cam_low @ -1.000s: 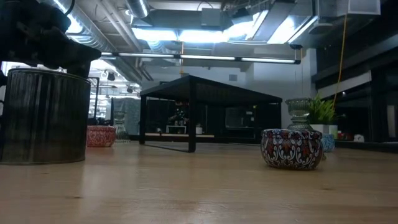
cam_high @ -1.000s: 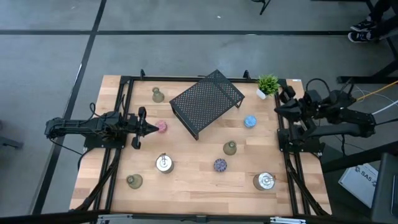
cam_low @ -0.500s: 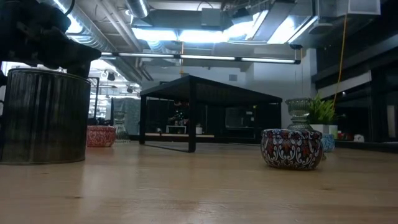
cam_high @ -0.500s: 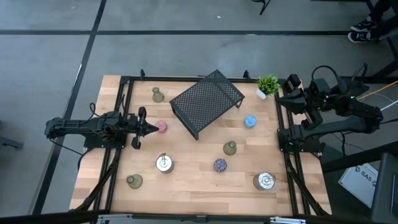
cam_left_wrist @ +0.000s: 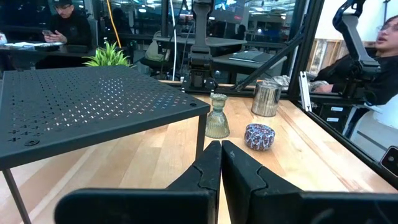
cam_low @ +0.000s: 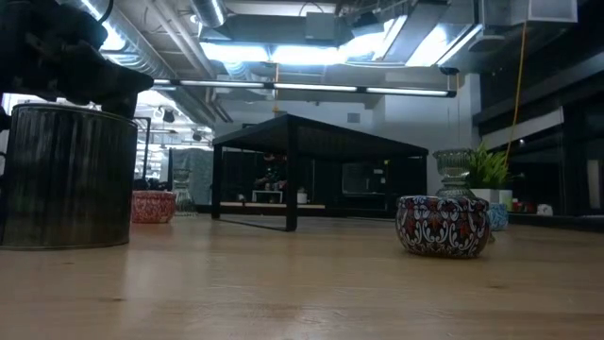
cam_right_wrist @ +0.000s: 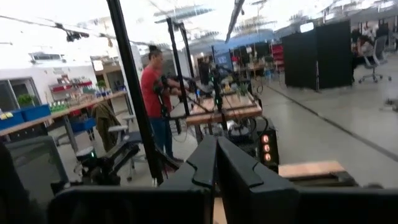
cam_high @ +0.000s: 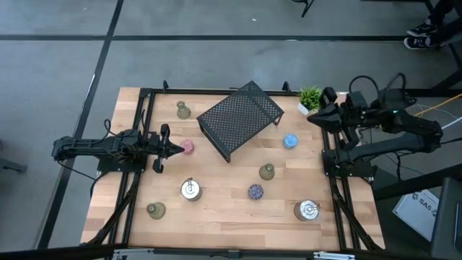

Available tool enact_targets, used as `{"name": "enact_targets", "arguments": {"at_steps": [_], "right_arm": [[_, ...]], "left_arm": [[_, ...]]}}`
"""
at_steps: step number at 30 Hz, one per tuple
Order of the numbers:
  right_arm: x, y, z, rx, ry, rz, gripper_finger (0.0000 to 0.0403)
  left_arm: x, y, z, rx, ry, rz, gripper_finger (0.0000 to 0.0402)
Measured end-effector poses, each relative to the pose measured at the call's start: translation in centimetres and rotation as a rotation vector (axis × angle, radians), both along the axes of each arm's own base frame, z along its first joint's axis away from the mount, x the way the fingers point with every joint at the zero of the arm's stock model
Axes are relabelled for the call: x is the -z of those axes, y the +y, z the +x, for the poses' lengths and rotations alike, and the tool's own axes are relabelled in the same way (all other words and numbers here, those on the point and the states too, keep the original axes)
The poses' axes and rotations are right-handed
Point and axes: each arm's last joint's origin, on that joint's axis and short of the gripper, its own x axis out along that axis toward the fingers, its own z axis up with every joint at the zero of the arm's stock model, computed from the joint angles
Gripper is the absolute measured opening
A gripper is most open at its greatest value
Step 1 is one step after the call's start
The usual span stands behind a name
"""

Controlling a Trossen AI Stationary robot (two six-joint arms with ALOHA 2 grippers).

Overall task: Pick & Place candle stick holders
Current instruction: Put the light blue small scented candle on the shelf

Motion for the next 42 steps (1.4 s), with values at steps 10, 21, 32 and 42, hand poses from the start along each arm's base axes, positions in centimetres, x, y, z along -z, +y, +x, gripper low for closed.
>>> {"name": "enact_targets", "arguments": {"at_steps": [10,21,32,42], "right_arm": [[2.6,0.0,0.7,0.0,0.266,-0.045,0.0018],[4.4,0.0,0.3,0.003,0.453,-0.071,0.0018],[5.4,-0.1,-0.1,0.019,0.561,-0.079,0.0018],[7.6,-0.6,-1.5,0.196,0.836,-0.106,0.0019]], "left_arm": [[0.0,0.0,0.0,0.0,0.0,0.0,0.0007],[0.0,0.0,0.0,0.0,0.0,0.0,0.0007],[0.0,0.0,0.0,0.0,0.0,0.0,0.0006],[0.0,0.0,0.0,0.0,0.0,0.0,0.0007]]}}
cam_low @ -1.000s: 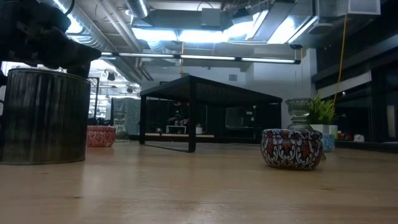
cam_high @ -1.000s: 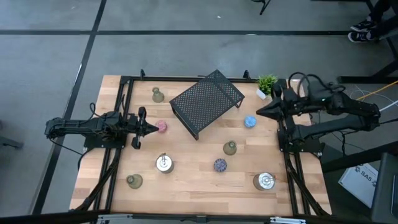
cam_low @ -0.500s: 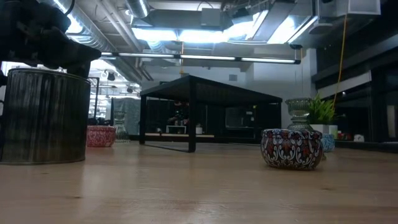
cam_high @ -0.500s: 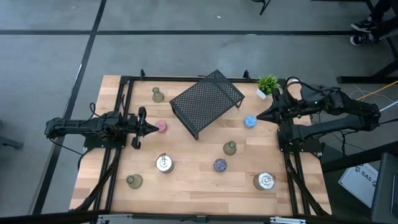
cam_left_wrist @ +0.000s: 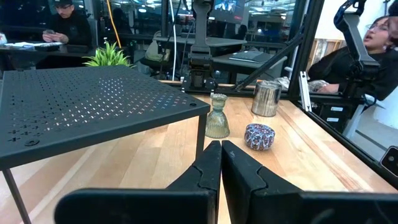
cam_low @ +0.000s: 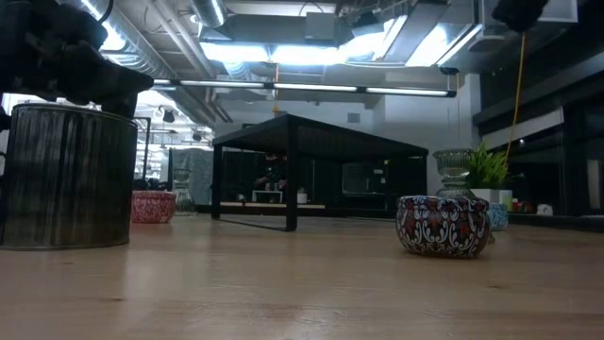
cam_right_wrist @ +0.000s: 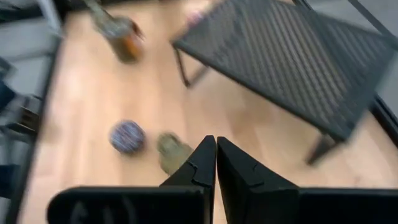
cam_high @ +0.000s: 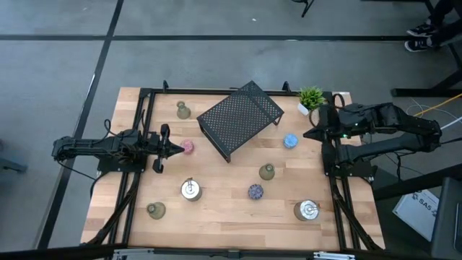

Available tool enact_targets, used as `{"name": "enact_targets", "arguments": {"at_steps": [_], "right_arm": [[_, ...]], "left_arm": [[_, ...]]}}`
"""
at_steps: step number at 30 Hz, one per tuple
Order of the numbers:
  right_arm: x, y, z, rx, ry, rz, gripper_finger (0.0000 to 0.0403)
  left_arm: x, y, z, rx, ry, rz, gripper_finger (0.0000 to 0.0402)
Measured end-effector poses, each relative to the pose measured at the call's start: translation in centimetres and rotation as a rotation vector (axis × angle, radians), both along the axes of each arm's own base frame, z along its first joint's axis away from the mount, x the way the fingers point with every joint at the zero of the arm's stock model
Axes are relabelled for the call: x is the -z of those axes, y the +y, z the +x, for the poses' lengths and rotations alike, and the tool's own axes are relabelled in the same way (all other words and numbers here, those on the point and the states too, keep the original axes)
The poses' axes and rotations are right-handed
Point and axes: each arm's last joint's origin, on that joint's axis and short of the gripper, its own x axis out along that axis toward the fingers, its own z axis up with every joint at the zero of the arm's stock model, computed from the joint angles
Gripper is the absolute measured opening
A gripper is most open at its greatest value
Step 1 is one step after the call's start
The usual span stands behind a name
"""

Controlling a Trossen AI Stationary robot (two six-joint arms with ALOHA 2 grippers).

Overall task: Pick & Place candle stick holders
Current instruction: Put the light blue small scented candle on the shelf

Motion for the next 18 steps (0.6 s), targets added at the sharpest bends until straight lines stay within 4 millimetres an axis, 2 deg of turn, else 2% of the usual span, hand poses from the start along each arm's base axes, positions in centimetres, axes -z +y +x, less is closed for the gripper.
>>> {"name": "enact_targets", "arguments": {"at_steps": [7,18], "right_arm": [[0.8,-0.6,-0.8,0.17,0.101,-0.013,0.0019],[1.2,-2.4,0.1,0.359,0.154,0.017,0.0019]], "left_arm": [[0.0,0.0,0.0,0.0,0.0,0.0,0.0007],[0.0,0.0,0.0,0.0,0.0,0.0,0.0008]]}}
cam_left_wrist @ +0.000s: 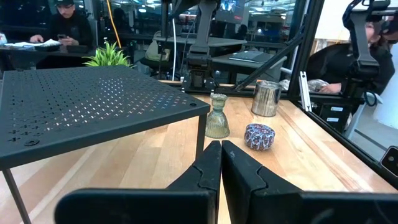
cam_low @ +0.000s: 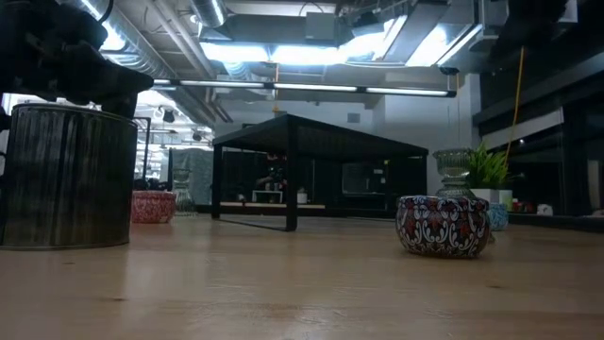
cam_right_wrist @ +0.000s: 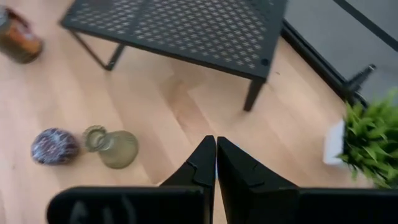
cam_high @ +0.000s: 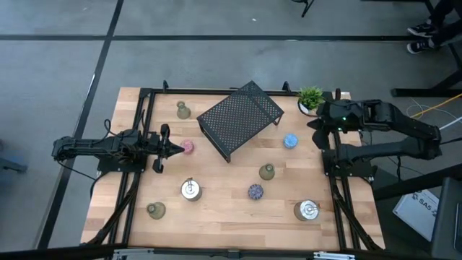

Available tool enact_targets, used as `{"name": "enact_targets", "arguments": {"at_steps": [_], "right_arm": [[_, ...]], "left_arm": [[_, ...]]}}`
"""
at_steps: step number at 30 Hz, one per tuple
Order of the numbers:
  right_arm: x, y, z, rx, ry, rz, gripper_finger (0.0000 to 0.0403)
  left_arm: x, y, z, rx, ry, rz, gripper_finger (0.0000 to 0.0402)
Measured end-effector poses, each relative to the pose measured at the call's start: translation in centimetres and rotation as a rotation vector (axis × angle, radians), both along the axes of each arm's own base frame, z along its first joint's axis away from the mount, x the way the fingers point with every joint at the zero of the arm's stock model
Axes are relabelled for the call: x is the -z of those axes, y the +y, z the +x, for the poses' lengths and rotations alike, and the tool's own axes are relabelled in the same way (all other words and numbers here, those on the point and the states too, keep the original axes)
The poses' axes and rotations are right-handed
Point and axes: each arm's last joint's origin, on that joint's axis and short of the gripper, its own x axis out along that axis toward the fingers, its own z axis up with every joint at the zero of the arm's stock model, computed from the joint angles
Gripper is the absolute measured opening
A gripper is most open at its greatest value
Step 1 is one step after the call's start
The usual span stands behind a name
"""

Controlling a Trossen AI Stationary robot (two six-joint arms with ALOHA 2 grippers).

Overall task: Pick & Place candle stick holders
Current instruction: Put the light blue small scented candle on the shelf

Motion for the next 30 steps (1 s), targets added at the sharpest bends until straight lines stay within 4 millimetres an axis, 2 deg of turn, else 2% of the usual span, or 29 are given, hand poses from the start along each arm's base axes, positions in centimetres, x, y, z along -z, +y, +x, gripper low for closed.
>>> {"name": "enact_targets", "arguments": {"at_steps": [8,12,24,30], "right_arm": [[0.6,-1.4,-0.2,0.161,0.075,0.047,0.002],[1.0,-1.8,-0.3,0.255,0.095,0.093,0.004],[5.8,-2.4,1.2,0.364,0.104,0.188,0.0188],[8.2,-2.6,1.7,0.366,0.109,0.189,0.0246]], "left_arm": [[0.0,0.0,0.0,0.0,0.0,0.0,0.0007],[0.0,0.0,0.0,0.0,0.0,0.0,0.0008],[0.0,0.0,0.0,0.0,0.0,0.0,0.0008],[0.0,0.0,0.0,0.0,0.0,0.0,0.0007]]}}
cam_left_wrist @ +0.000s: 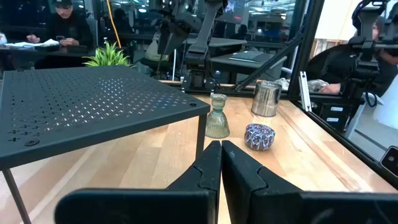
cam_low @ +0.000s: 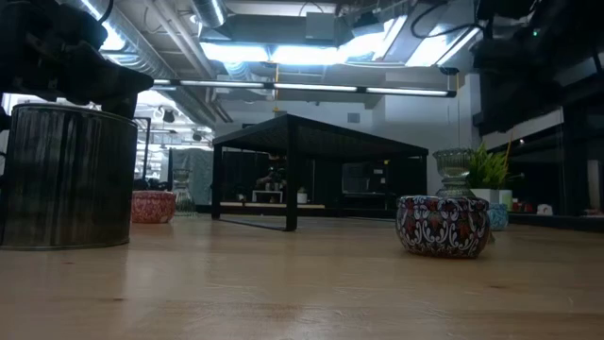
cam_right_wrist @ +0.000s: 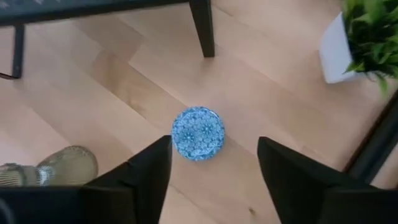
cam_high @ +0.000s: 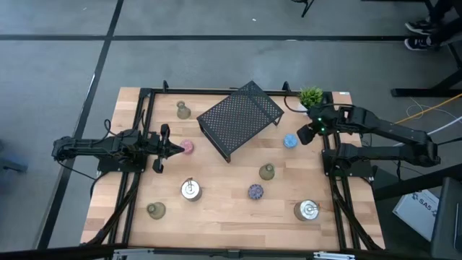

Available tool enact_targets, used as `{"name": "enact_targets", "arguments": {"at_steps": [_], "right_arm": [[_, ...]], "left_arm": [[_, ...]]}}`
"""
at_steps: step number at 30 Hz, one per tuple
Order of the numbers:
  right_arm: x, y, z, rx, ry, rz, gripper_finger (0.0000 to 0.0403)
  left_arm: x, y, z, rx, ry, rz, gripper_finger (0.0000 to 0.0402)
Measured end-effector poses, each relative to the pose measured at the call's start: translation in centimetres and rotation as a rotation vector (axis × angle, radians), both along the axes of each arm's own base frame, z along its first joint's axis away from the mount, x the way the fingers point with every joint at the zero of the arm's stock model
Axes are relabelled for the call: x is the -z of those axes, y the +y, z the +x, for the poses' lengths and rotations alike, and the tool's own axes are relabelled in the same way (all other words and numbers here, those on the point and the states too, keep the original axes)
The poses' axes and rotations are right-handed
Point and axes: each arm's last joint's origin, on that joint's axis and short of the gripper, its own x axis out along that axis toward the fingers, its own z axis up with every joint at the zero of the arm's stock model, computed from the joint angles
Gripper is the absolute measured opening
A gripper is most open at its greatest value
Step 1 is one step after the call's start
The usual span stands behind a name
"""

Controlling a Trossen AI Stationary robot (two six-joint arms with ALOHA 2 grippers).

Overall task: Pick & Place candle stick holders
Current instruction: Put the light blue small scented candle on the shelf

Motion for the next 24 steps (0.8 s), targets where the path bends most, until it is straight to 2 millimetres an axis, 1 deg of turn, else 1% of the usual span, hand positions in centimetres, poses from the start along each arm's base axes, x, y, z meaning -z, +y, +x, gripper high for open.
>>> {"name": "enact_targets", "arguments": {"at_steps": [3,12,18,24], "right_arm": [[1.1,-0.1,0.4,-0.001,-0.015,-0.006,0.0268],[4.1,-0.2,0.6,-0.012,0.0,-0.021,0.0321],[6.0,-0.3,0.7,-0.005,-0.008,-0.039,0.0342],[7.6,-0.4,0.9,-0.006,-0.046,-0.053,0.0353]], "left_arm": [[0.0,0.0,0.0,-0.001,0.0,0.0,0.0008],[0.0,0.0,0.0,0.0,0.0,0.0,0.0008],[0.0,0.0,0.0,-0.001,0.0,0.0,0.0006],[0.0,0.0,0.0,0.0,0.0,0.0,0.0008]]}}
